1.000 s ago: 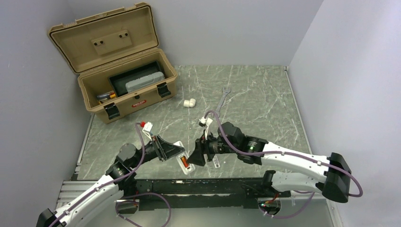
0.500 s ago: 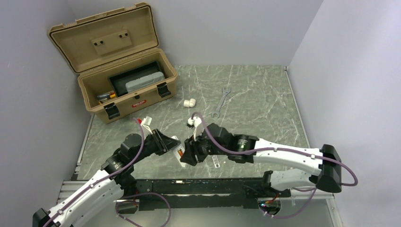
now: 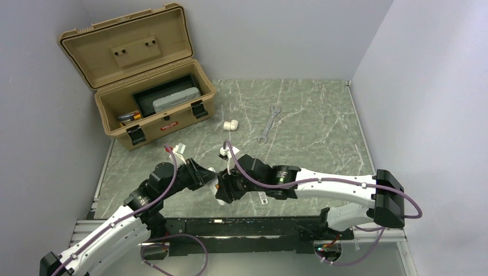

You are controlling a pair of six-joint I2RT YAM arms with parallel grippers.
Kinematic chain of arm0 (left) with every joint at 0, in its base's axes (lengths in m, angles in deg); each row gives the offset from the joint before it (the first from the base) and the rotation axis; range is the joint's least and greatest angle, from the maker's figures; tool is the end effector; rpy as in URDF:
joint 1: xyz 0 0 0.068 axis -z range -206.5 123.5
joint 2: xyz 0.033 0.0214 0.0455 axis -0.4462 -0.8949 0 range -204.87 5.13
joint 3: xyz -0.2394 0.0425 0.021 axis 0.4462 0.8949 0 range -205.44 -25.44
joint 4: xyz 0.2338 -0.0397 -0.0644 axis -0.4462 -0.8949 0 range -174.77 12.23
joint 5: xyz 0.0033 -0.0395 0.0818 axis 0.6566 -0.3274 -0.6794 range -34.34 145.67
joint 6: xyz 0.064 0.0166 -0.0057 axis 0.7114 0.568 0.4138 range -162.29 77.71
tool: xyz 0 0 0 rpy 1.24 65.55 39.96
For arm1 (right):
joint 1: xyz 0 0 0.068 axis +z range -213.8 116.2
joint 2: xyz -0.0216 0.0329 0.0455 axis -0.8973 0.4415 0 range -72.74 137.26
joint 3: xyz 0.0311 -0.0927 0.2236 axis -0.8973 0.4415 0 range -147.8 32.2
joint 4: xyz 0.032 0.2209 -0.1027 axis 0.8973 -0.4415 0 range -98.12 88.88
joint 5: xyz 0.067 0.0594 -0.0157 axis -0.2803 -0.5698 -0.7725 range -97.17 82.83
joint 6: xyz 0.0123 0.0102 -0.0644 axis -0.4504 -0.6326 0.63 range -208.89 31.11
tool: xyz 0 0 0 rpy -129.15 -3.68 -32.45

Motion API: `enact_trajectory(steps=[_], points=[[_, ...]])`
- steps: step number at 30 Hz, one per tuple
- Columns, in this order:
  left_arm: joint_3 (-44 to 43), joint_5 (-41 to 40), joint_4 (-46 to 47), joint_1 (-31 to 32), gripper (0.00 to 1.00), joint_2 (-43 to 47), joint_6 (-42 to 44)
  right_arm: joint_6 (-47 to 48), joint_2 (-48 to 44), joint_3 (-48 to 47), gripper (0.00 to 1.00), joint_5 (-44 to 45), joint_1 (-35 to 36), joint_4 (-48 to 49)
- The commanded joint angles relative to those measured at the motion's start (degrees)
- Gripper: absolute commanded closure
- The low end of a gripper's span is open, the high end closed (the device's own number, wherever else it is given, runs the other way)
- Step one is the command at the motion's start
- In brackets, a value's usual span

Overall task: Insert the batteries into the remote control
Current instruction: Load the battery into the remote control.

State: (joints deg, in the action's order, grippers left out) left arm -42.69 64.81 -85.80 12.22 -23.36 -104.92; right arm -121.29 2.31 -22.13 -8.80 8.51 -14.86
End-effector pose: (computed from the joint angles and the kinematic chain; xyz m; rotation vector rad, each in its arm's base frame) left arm 0.1263 -0.1120 0.1981 -0.3247 2.1201 -1.2844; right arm 0.0893 0.2849 0.2435 -0.8284 2.2297 1.0125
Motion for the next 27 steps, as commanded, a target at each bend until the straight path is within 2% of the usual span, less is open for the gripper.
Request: enact_trajectory(steps=[1, 19, 27], points=[[-1.3, 0.2, 2.8, 0.2, 1.0, 0.5, -0.5, -1.2, 0.9, -2.0, 0.55, 3.0, 0.3, 3.6], [-1.0, 1.2, 3.5, 0.1, 1.0, 1.0, -1.3, -0.3, 5.3, -3.7, 0.55, 5.0, 0.3, 4.6], [-0.6, 1.9, 4.7, 0.2, 1.0, 0.7, -1.9, 0.7, 7.2, -4.9, 0.62, 5.1, 0.5, 4.7]])
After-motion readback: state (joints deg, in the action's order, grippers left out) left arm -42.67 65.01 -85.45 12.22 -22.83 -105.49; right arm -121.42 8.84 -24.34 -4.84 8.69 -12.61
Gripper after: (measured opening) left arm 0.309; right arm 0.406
